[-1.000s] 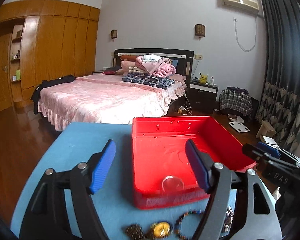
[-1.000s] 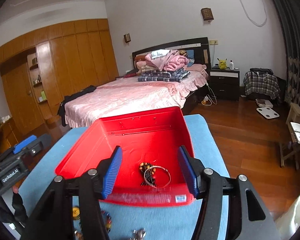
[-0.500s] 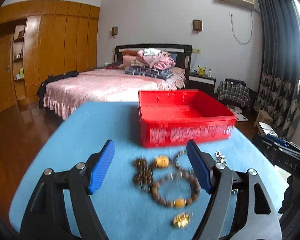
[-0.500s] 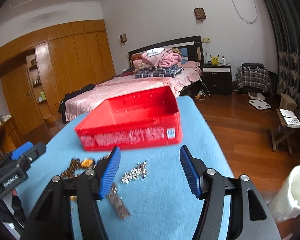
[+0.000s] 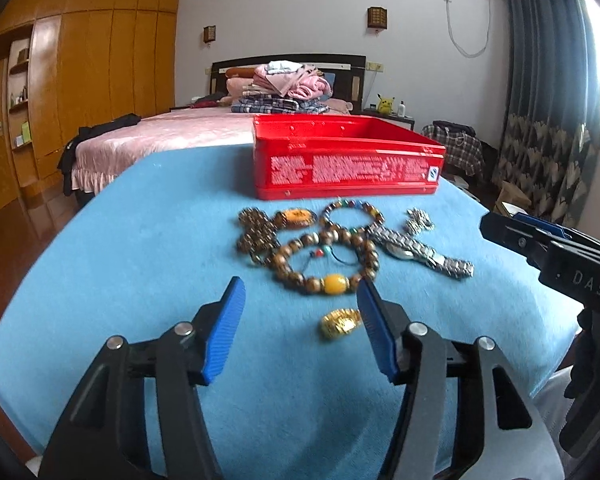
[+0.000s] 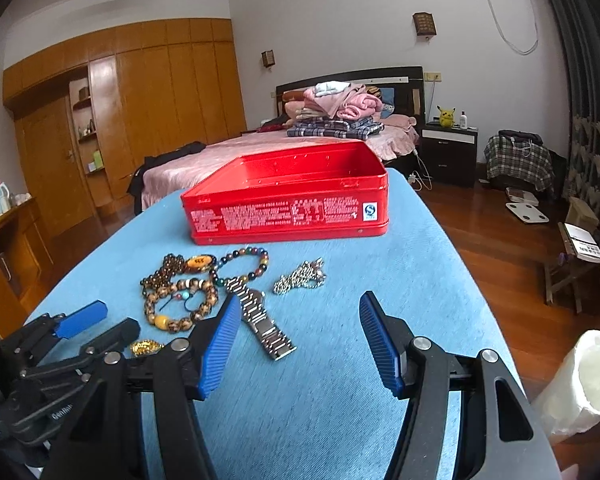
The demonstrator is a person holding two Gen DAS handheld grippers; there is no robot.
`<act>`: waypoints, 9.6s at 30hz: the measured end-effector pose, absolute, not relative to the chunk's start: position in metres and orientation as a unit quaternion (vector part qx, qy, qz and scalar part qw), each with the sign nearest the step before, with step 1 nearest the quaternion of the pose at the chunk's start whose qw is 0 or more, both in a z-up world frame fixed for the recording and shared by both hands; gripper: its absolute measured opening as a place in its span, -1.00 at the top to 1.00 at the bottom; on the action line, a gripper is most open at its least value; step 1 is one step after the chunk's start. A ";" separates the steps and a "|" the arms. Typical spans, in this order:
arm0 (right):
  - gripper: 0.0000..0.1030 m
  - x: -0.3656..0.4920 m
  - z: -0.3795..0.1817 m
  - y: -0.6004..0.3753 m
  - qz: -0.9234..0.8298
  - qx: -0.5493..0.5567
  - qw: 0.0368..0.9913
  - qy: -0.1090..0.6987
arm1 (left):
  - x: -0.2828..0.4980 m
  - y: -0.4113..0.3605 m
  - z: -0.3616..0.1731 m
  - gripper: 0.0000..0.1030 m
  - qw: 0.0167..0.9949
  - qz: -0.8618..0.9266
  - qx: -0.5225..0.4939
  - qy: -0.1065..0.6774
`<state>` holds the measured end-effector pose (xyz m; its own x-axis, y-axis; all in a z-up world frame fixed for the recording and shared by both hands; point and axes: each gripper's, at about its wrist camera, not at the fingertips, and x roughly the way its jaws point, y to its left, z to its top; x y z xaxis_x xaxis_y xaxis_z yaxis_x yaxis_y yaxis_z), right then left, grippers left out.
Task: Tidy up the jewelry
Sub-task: 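Grasp the gold pendant with the left tool, then grasp the silver link watch with the right tool while the left tool holds the gold pendant, then carry the gold pendant and silver watch over the red tin and lower them in, then open both tools to drop the pendant and watch into the tin, then withdraw both open tools from the tin back toward the remaining jewelry, then grasp the brown wooden bead bracelet with the left tool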
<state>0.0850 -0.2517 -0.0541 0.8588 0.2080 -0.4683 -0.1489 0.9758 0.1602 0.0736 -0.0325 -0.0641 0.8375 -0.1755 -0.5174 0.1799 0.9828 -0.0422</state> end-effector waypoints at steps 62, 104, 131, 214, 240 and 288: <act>0.12 0.089 -0.077 -0.222 0.187 0.060 0.929 0.314 | 0.090 0.003 -0.071 0.55 0.961 -0.008 -0.009 0.277; 0.40 0.139 -0.077 -0.197 0.113 0.006 0.927 0.357 | 0.110 -0.002 -0.057 0.55 0.960 -0.005 -0.032 0.277; 0.43 0.132 -0.014 -0.236 0.140 0.039 0.940 0.308 | 0.125 -0.025 -0.006 0.55 0.972 -0.031 -0.033 0.229; -0.72 0.107 -0.029 -0.257 0.062 0.042 0.968 0.238 | 0.116 -0.023 -0.026 -0.52 0.959 -0.020 -0.002 0.283; -0.72 0.105 -0.045 -0.252 0.071 0.033 0.964 0.255 | 0.127 -0.032 -0.065 -0.03 0.934 -0.042 -0.049 0.352; -0.57 0.152 -0.064 -0.243 0.068 0.060 0.934 0.345 | 0.135 -0.020 -0.057 0.81 0.940 -0.058 -0.075 0.329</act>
